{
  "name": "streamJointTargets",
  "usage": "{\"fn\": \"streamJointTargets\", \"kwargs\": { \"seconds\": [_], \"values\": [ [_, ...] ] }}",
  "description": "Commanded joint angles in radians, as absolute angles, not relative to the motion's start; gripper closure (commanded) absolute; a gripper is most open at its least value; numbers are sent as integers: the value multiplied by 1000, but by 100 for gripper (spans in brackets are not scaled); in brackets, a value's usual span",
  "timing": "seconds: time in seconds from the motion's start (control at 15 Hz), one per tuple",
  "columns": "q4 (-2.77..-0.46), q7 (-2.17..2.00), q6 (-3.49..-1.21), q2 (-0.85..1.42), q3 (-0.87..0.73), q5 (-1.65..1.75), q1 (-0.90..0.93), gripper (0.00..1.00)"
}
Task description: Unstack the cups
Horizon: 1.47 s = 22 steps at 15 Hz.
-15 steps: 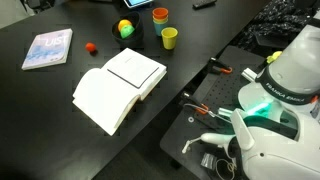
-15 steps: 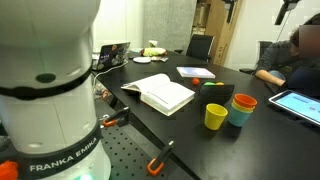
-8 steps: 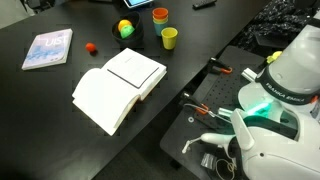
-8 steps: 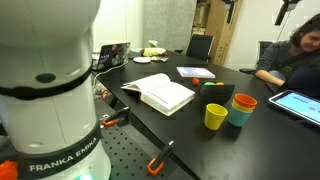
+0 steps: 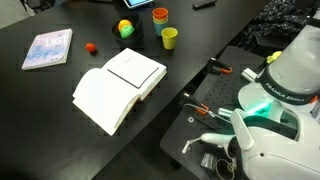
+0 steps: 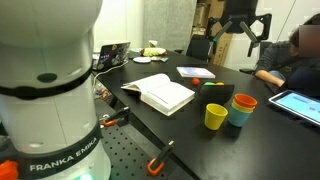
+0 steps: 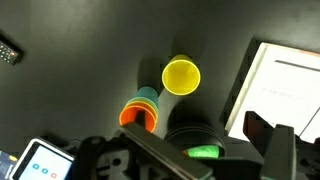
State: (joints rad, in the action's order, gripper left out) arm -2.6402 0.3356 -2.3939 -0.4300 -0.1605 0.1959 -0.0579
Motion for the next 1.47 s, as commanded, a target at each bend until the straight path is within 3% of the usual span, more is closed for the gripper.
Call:
{"fn": "streamJointTargets", "kwargs": {
  "seconds": [0.0, 0.67, 1.4],
  "values": [
    [-2583, 215, -2531, -242, -95, 239, -76, 0],
    [-2202, 72, -2459, 181, -103, 283, -102, 0],
    [-2037, 279, -2456, 379, -111, 90, -228, 0]
  ]
}}
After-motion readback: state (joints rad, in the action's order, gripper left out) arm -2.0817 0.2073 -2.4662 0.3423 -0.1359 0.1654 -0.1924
